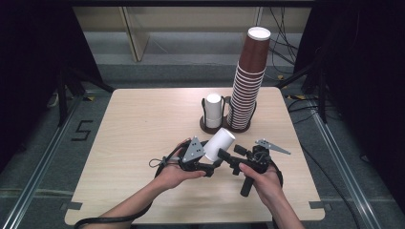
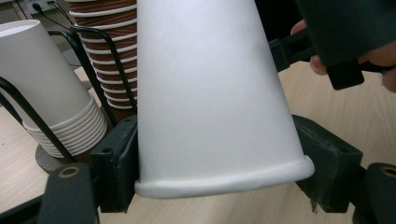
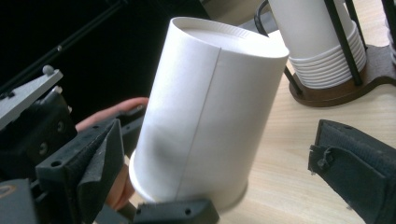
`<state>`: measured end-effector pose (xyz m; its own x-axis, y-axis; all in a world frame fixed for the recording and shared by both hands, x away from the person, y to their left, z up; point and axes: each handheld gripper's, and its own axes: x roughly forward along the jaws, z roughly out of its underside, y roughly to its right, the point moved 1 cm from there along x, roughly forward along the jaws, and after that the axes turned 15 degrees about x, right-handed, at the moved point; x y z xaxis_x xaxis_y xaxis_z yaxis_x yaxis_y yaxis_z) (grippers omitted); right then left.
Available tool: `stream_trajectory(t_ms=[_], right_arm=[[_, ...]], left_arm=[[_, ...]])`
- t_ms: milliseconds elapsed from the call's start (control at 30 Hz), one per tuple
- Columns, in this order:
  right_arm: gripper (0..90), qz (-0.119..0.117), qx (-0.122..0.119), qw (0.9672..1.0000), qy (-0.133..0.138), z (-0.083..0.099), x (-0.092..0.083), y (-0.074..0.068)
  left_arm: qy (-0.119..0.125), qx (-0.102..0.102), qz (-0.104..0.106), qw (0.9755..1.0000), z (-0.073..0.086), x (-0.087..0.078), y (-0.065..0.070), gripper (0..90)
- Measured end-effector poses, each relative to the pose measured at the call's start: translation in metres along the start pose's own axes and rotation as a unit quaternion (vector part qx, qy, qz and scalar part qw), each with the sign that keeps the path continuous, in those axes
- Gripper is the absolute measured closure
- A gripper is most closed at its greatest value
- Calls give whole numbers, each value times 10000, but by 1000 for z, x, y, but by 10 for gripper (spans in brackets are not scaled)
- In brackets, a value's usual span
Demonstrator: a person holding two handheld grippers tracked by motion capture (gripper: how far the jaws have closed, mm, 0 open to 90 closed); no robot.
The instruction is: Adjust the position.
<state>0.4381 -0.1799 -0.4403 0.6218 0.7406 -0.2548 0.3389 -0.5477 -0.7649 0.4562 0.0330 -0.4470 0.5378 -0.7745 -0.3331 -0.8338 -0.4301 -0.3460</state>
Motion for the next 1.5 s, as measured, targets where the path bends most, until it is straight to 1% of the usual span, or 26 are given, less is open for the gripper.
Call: stream_trajectory(t_ms=[67, 100, 167, 233, 300, 433, 467, 500, 533, 600, 667, 733, 767, 900, 933, 1000, 1033, 1100, 1133, 1167, 1200, 1233, 1267, 1400, 1433, 1500], right_arm=[[33, -44, -36, 10000, -5, 0, -1, 0], [34, -2, -270, 9996, -60, -2, -5, 1], [37, -30, -289, 9995, -79, -3, -7, 2], [37, -6, -555, 9984, -85, -5, -10, 4], [37, -6, -701, 9974, -173, -7, -14, 5], [38, 56, -831, 9960, -311, -8, -17, 7], [38, 98, -1033, 9937, -414, -9, -17, 10], [38, 116, -1033, 9934, -478, -9, -18, 10], [39, 208, -1217, 9912, -469, -9, -18, 13], [42, 273, -1282, 9895, -604, -9, -19, 14], [44, 306, -1498, 9859, -686, -8, -18, 17], [44, 366, -1491, 9851, -769, -7, -18, 16], [45, 408, -1739, 9811, -746, -7, -18, 19], [46, 635, -1862, 9748, -1055, -5, -18, 20], [46, 735, -2142, 9689, -994, -7, -18, 22], [47, 792, -2273, 9641, -1121, -8, -18, 22], [47, 866, -2262, 9634, -1144, -8, -19, 22], [49, 868, -2507, 9570, -1175, -9, -18, 23], [50, 865, -2505, 9565, -1219, -8, -18, 23], [52, 889, -2550, 9540, -1303, -8, -18, 23], [54, 851, -2698, 9497, -1346, -9, -17, 24], [56, 866, -2749, 9482, -1339, -8, -16, 24], [56, 893, -2810, 9449, -1422, -8, -16, 24], [55, 968, -2953, 9367, -1614, -4, -14, 26], [55, 952, -3005, 9351, -1616, -4, -13, 26], [56, 992, -3076, 9312, -1684, -3, -13, 26]], left_arm=[[-77, -37, 40, 10000, 0, -4, -1, 241], [-151, -73, 72, 9998, 1, -7, -2, 240], [-166, -75, 61, 9998, 1, -11, -4, 240], [-187, -43, 51, 9998, 2, -14, -7, 240], [-218, -31, 57, 9997, 3, -19, -9, 240], [-313, 24, 86, 9995, 4, -25, -11, 241], [-359, 71, 101, 9993, 5, -29, -13, 240], [-367, 82, 101, 9992, 6, -31, -13, 241], [-389, 96, 132, 9991, 7, -33, -14, 240], [-422, 156, 162, 9989, 8, -36, -15, 240], [-454, 161, 171, 9987, 8, -38, -15, 241], [-492, 221, 221, 9983, 8, -40, -16, 241], [-525, 256, 237, 9980, 8, -42, -16, 241], [-609, 294, 375, 9970, 8, -46, -17, 240], [-599, 270, 395, 9971, 8, -47, -17, 240], [-643, 296, 444, 9965, 7, -50, -17, 240], [-653, 308, 471, 9963, 7, -51, -17, 240], [-675, 361, 506, 9958, 6, -52, -17, 241], [-708, 391, 550, 9952, 6, -53, -17, 241], [-735, 418, 589, 9947, 6, -54, -17, 241], [-741, 433, 618, 9944, 6, -54, -17, 241], [-773, 489, 657, 9936, 5, -54, -17, 241], [-797, 517, 689, 9931, 5, -54, -17, 241], [-873, 629, 778, 9911, 5, -55, -17, 242], [-938, 715, 826, 9896, 5, -56, -18, 243], [-912, 661, 820, 9902, 5, -56, -17, 244]])
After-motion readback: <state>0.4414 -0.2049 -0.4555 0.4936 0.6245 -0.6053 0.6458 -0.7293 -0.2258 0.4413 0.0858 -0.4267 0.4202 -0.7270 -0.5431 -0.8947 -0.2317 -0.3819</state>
